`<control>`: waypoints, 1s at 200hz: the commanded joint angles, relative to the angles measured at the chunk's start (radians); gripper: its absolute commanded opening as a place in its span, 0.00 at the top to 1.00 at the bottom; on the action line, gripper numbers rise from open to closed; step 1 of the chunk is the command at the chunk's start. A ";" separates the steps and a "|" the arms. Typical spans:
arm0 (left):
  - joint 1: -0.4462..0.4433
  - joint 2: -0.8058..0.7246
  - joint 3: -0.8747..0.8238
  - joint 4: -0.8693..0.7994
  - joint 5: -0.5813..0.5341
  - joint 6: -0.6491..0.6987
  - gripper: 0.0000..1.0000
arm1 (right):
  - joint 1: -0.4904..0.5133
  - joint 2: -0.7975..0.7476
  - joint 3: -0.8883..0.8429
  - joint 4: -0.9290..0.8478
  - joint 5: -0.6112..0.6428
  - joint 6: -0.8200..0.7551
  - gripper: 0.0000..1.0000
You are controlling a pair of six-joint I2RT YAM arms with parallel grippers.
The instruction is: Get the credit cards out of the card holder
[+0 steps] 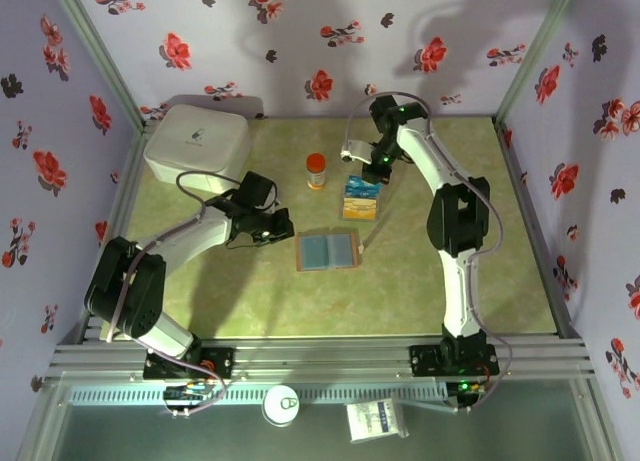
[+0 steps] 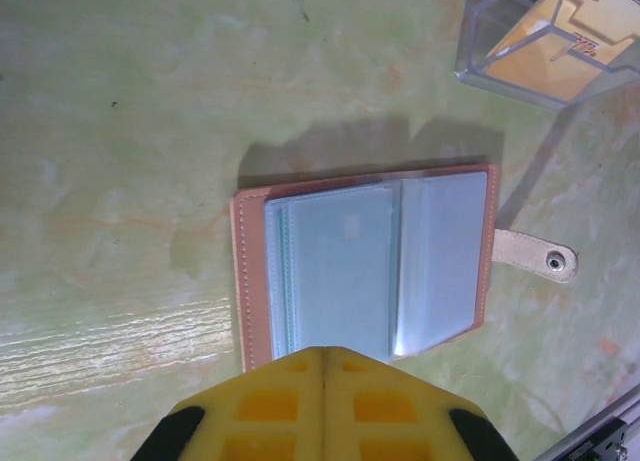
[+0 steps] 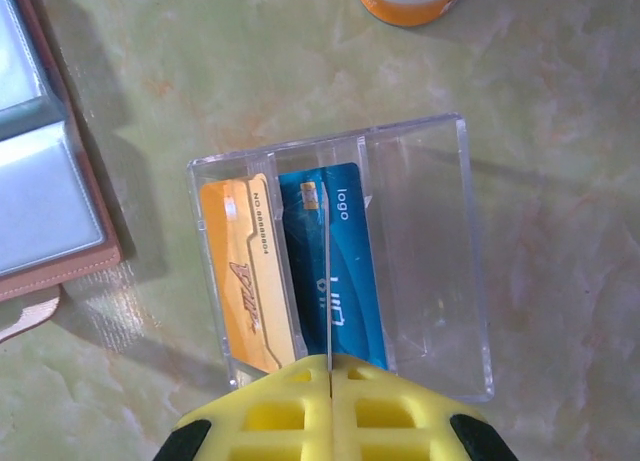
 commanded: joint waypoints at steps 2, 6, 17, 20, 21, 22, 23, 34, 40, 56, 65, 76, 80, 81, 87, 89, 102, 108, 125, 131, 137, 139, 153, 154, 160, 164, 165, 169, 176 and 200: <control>0.011 -0.014 -0.002 -0.036 -0.014 0.009 0.97 | -0.013 0.035 0.050 -0.055 -0.009 -0.044 1.00; 0.011 -0.012 0.000 -0.036 -0.014 0.009 0.97 | -0.014 0.041 0.054 -0.056 -0.008 -0.046 1.00; 0.011 -0.003 0.004 -0.039 -0.012 0.008 0.97 | -0.015 0.055 0.065 -0.059 -0.012 -0.052 1.00; 0.012 -0.001 0.006 -0.040 -0.012 0.007 0.97 | -0.016 0.058 0.069 -0.061 -0.014 -0.054 1.00; 0.012 0.000 0.007 -0.041 -0.012 0.008 0.97 | -0.015 0.060 0.069 -0.062 -0.015 -0.055 1.00; 0.012 0.001 0.008 -0.042 -0.012 0.007 0.97 | -0.015 0.060 0.069 -0.062 -0.015 -0.055 1.00; 0.012 0.003 0.008 -0.043 -0.012 0.007 0.97 | -0.015 0.062 0.070 -0.062 -0.015 -0.056 1.00; 0.012 0.009 0.013 -0.044 -0.008 0.006 0.98 | -0.016 0.073 0.075 -0.059 -0.016 -0.059 1.00; 0.012 0.011 0.014 -0.044 -0.010 0.005 0.98 | -0.017 0.080 0.079 -0.058 -0.017 -0.061 1.00; 0.012 0.018 0.019 -0.045 -0.010 0.005 0.98 | -0.018 0.098 0.093 -0.061 -0.030 -0.063 1.00; 0.012 0.023 0.024 -0.051 -0.010 0.006 0.98 | -0.018 0.105 0.099 -0.062 -0.039 -0.063 1.00; 0.012 0.023 0.024 -0.049 -0.011 0.001 0.98 | -0.018 0.110 0.100 -0.061 -0.047 -0.066 1.00; 0.012 0.022 0.025 -0.047 -0.012 0.002 0.98 | -0.018 0.112 0.100 -0.061 -0.050 -0.066 1.00; 0.013 0.022 0.024 -0.047 -0.012 0.001 0.98 | -0.017 0.113 0.100 -0.061 -0.050 -0.066 1.00; 0.014 0.023 0.024 -0.045 -0.012 0.000 0.98 | -0.018 0.116 0.099 -0.061 -0.054 -0.065 1.00; 0.013 0.023 0.024 -0.046 -0.012 0.000 0.98 | -0.016 0.117 0.100 -0.061 -0.057 -0.064 1.00; 0.013 0.026 0.024 -0.049 -0.010 -0.001 0.98 | -0.018 0.122 0.100 -0.064 -0.070 -0.064 1.00; 0.013 0.027 0.024 -0.050 -0.010 0.000 0.98 | -0.017 0.124 0.099 -0.062 -0.074 -0.064 1.00; 0.012 0.024 0.019 -0.049 -0.011 0.000 0.98 | -0.017 0.130 0.099 -0.062 -0.081 -0.063 1.00; 0.012 0.025 0.018 -0.047 -0.011 0.000 0.98 | -0.017 0.131 0.100 -0.062 -0.081 -0.062 1.00; 0.014 0.027 0.019 -0.048 -0.009 -0.001 0.98 | -0.017 0.132 0.100 -0.062 -0.079 -0.061 0.99; 0.013 0.027 0.020 -0.049 -0.009 0.000 0.98 | -0.018 0.132 0.101 -0.061 -0.078 -0.061 0.98; 0.012 0.028 0.021 -0.051 -0.008 -0.001 0.98 | -0.018 0.129 0.101 -0.050 -0.055 -0.048 0.88; 0.012 0.028 0.020 -0.050 -0.008 -0.001 0.98 | -0.018 0.128 0.101 -0.048 -0.054 -0.047 0.88; 0.013 0.026 0.018 -0.049 -0.008 -0.002 0.98 | -0.019 0.124 0.102 -0.040 -0.045 -0.041 0.86; 0.012 0.025 0.017 -0.046 -0.008 -0.003 0.98 | -0.020 0.121 0.101 -0.036 -0.041 -0.038 0.86; 0.012 0.025 0.017 -0.046 -0.008 -0.003 0.98 | -0.019 0.120 0.101 -0.035 -0.042 -0.037 0.85; 0.012 0.023 0.017 -0.045 -0.009 -0.003 0.98 | -0.021 0.116 0.100 -0.029 -0.040 -0.033 0.84; 0.013 0.024 0.017 -0.043 -0.009 -0.003 0.98 | -0.022 0.109 0.097 -0.019 -0.042 -0.028 0.84; 0.013 0.021 0.018 -0.044 -0.005 -0.004 0.98 | -0.025 0.090 0.087 -0.006 -0.052 -0.012 0.82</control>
